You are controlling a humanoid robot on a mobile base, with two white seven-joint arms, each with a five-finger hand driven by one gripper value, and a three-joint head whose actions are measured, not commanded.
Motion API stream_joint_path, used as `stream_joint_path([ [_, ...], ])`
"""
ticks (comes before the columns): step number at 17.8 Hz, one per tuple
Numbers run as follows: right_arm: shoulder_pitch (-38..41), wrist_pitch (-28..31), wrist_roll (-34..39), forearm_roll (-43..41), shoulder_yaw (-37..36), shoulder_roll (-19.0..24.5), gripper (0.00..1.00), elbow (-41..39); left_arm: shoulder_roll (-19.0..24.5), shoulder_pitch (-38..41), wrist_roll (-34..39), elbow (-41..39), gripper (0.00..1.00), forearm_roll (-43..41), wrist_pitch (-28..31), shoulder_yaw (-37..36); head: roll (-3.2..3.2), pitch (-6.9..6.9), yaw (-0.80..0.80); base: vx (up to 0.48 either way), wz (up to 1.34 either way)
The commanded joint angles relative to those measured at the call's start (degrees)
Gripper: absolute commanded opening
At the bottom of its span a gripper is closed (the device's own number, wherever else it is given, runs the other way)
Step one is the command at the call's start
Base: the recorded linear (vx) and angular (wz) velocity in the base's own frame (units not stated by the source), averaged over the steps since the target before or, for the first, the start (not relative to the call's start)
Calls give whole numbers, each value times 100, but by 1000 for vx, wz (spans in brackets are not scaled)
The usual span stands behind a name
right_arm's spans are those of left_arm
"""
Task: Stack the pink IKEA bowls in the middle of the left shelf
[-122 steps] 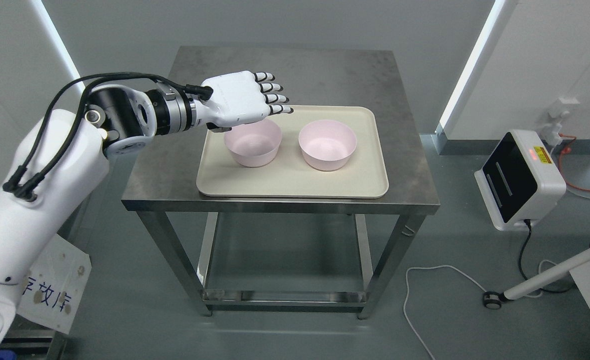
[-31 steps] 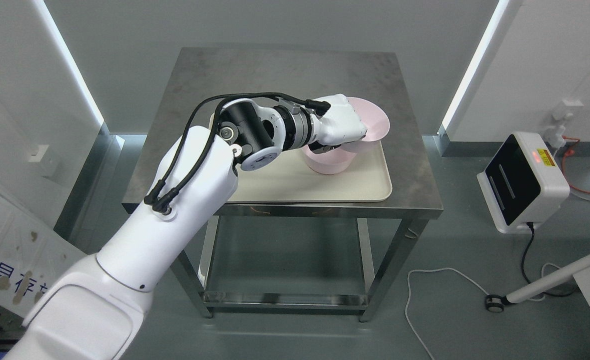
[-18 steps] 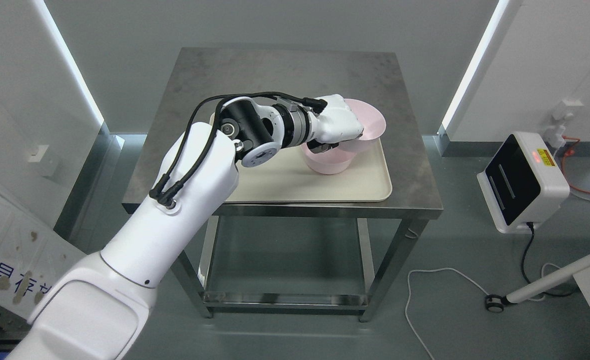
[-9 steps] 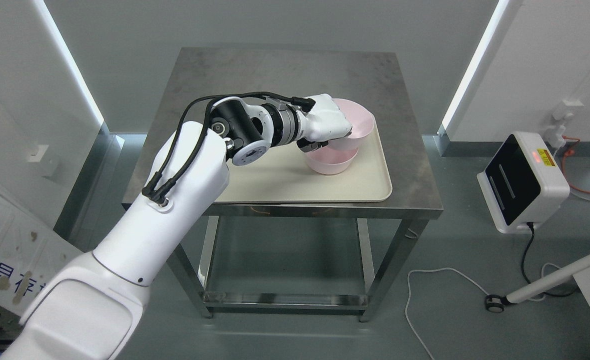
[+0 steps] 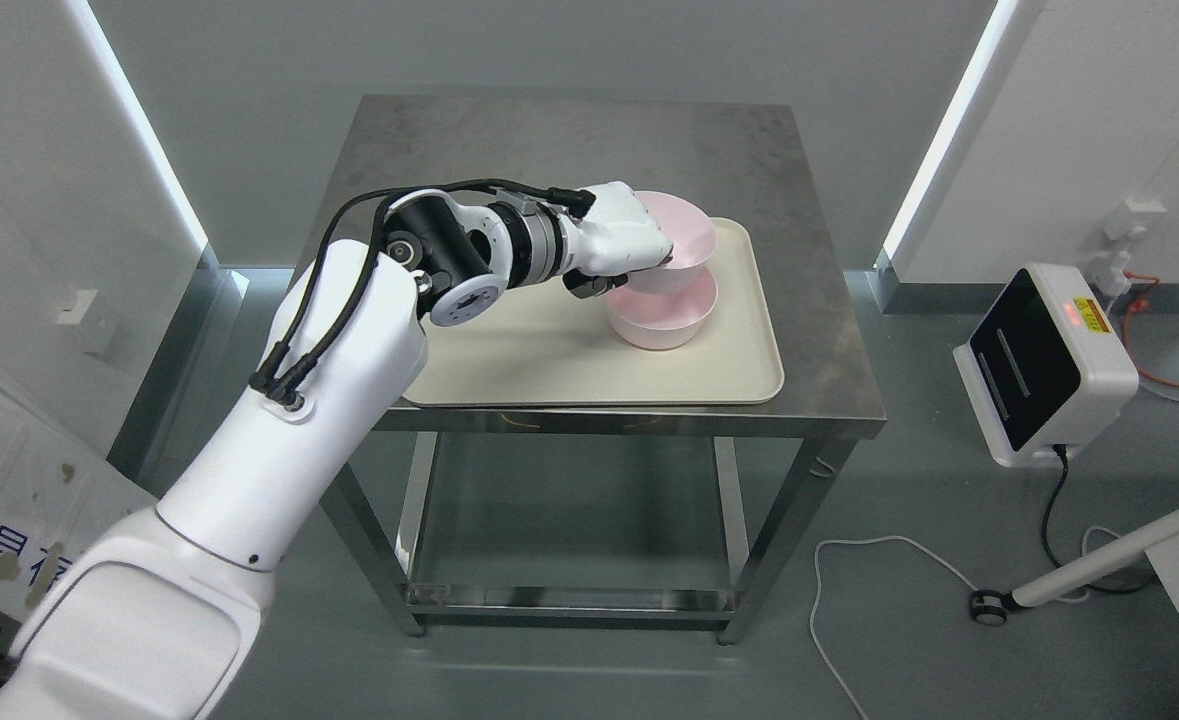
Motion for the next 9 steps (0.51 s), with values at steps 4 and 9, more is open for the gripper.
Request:
stream_joint_path([
  [4,9,3,2,0,-62,-100,100,-193,128,43,-52,-352,76,113,-41,237,0,0,0,0,0],
  [9,9,3,2,0,-62,-100,100,-193,155,34,-78,-685,75,290,-112,228,0,0,0,0,0],
])
